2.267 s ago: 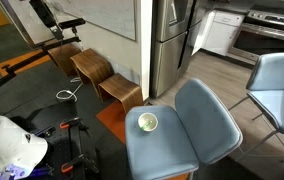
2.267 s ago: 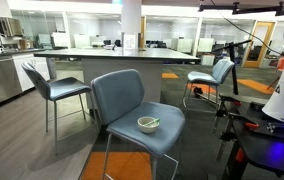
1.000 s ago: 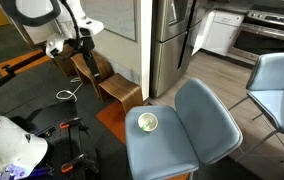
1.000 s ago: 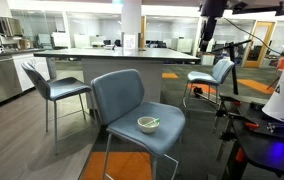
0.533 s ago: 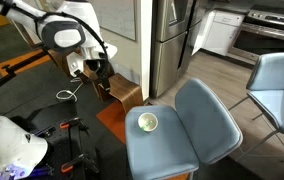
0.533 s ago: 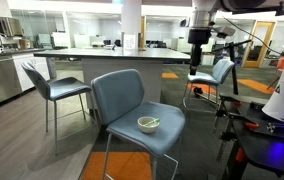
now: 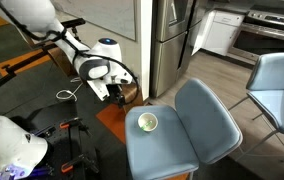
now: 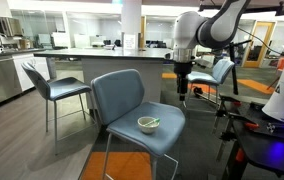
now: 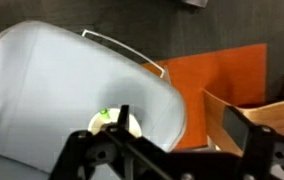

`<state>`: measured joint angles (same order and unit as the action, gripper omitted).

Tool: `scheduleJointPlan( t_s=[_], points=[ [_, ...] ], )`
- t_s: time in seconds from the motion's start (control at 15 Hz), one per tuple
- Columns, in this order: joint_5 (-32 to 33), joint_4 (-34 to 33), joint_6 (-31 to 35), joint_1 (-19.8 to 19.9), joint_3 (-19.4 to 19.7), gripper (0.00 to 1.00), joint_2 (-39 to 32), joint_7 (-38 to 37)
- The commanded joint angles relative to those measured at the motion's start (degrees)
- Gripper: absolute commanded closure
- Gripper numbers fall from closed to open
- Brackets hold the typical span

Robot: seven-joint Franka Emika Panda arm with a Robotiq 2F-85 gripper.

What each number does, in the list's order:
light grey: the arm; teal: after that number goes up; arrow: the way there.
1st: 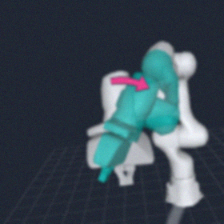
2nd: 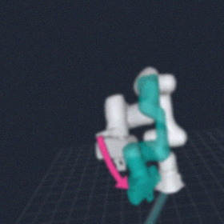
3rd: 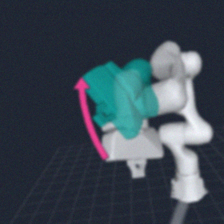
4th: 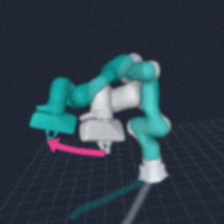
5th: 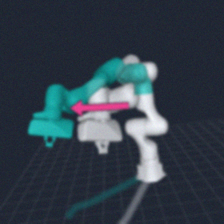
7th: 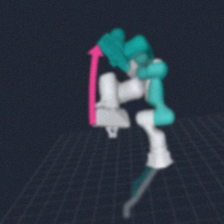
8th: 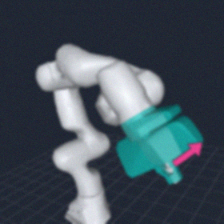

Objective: Remove the marker from the bowl and put it on the chair

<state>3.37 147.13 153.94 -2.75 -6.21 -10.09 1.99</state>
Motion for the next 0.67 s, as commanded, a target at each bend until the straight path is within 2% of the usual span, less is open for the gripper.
scheduleJointPlan(
  t_s=[0.0, 0.33, 0.6],
  points=[
    [1.9, -8.4, 0.7, 0.4, 1.0, 0.00, -11.8, 7.1],
    [3.6, -21.1, -1.0, 2.3, 2.4, 0.00, -26.1, 12.4],
    [4.4, -29.5, -1.9, 3.9, 2.4, 0.00, -34.6, 15.6]
  ],
)
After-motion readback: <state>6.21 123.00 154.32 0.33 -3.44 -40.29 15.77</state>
